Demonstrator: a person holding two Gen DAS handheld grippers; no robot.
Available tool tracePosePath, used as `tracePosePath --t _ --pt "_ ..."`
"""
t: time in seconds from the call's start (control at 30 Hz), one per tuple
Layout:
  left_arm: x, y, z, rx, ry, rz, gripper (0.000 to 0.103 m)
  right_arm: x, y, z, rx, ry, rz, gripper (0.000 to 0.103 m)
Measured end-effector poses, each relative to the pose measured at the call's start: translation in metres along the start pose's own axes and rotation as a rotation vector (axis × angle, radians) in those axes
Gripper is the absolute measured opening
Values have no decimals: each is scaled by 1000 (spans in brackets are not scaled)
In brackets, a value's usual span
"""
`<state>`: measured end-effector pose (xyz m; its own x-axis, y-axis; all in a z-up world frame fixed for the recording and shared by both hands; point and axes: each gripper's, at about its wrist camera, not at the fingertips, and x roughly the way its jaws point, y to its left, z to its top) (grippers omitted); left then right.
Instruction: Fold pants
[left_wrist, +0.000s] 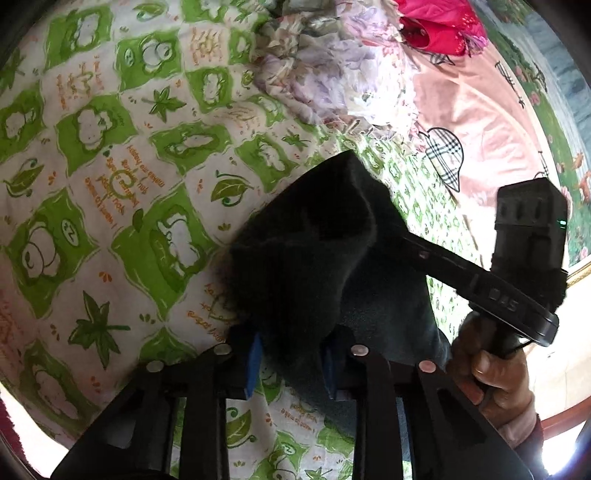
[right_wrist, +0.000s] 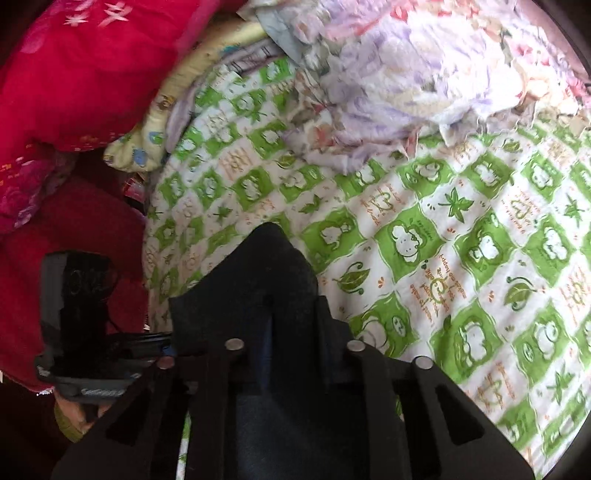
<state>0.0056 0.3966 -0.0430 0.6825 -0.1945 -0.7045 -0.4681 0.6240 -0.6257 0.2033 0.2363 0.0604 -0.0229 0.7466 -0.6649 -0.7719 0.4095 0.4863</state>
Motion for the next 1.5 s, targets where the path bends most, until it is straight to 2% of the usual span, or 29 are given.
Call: tracePosePath --t 0.17,0.33,0.67,1.03,1.3,1.5 --pt "-19 -28 -5 60 -43 -9 19 -42 11 -5 -3 -84 -7 20" --pt "-48 -67 -12 152 -83 -76 18 -92 12 -21 24 -187 9 19" --pt "-75 -148 -48 343 -96 -175 18 -184 8 -78 117 -385 -11 19" --pt "-63 -228 -110 545 -7 -253 17 -253 -21 -168 236 -553 -26 18" --pt "-37 -271 -159 669 76 -255 17 -276 -45 -225 335 -627 -47 18" --pt "-22 -284 -183 737 111 -240 17 -282 -59 -260 395 -657 -59 18"
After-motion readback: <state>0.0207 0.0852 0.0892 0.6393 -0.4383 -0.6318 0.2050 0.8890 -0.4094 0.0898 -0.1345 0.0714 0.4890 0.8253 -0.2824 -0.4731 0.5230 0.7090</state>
